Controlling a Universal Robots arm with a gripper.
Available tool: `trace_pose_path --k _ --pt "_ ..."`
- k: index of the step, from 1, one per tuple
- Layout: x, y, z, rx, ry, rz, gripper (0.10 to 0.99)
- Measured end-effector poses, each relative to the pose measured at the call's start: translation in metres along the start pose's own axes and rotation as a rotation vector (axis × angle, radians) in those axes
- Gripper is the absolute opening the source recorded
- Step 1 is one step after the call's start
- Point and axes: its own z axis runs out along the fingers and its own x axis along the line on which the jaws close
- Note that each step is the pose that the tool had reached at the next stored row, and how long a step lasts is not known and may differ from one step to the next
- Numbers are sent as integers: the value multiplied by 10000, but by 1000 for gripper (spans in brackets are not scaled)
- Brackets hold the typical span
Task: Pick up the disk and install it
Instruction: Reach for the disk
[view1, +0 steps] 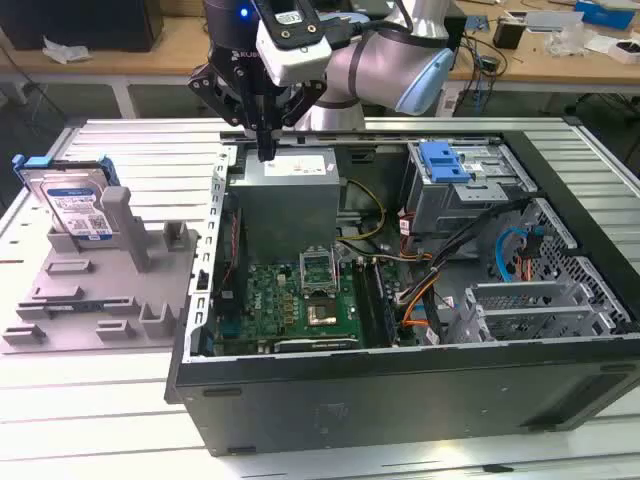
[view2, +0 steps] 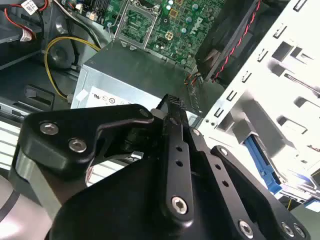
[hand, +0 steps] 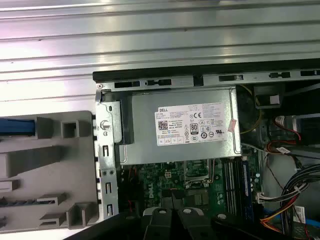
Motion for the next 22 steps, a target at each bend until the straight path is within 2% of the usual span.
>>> trace_pose_path --k 16,22 --pt "13 0 0 0 -4 2 106" --pt "262 6 -3 0 -2 0 106"
